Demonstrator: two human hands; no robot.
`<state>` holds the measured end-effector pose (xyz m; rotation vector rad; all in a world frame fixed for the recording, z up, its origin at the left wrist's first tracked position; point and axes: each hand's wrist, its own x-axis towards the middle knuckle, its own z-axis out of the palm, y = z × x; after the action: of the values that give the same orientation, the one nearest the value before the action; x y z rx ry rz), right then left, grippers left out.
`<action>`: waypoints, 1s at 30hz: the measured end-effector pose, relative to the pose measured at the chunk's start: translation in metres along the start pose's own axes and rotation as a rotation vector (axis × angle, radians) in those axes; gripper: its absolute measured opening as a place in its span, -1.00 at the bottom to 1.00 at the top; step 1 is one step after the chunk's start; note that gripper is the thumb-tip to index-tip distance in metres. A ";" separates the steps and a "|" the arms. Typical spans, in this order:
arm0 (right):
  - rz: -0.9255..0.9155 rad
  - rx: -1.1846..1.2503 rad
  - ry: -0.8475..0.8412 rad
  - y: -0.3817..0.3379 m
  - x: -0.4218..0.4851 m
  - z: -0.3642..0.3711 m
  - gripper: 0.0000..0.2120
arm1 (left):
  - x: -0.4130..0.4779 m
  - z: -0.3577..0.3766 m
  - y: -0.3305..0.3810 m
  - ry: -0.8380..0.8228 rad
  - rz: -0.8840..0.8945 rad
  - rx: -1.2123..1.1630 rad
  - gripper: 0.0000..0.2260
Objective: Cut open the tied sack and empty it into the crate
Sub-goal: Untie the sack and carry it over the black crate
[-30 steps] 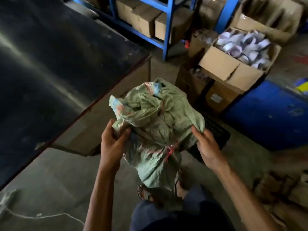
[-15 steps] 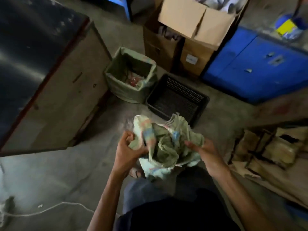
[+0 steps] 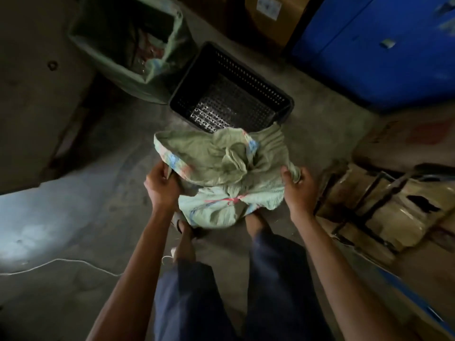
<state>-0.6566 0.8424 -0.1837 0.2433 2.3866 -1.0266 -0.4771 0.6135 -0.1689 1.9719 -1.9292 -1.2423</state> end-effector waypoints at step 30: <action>-0.321 -0.656 -0.190 -0.012 0.224 0.099 -0.74 | 0.151 0.149 0.028 -0.076 0.056 0.493 -0.75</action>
<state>-0.8112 0.7542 -0.3520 -0.4629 2.4780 -0.3187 -0.6114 0.5428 -0.3192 2.0760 -2.5009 -0.8981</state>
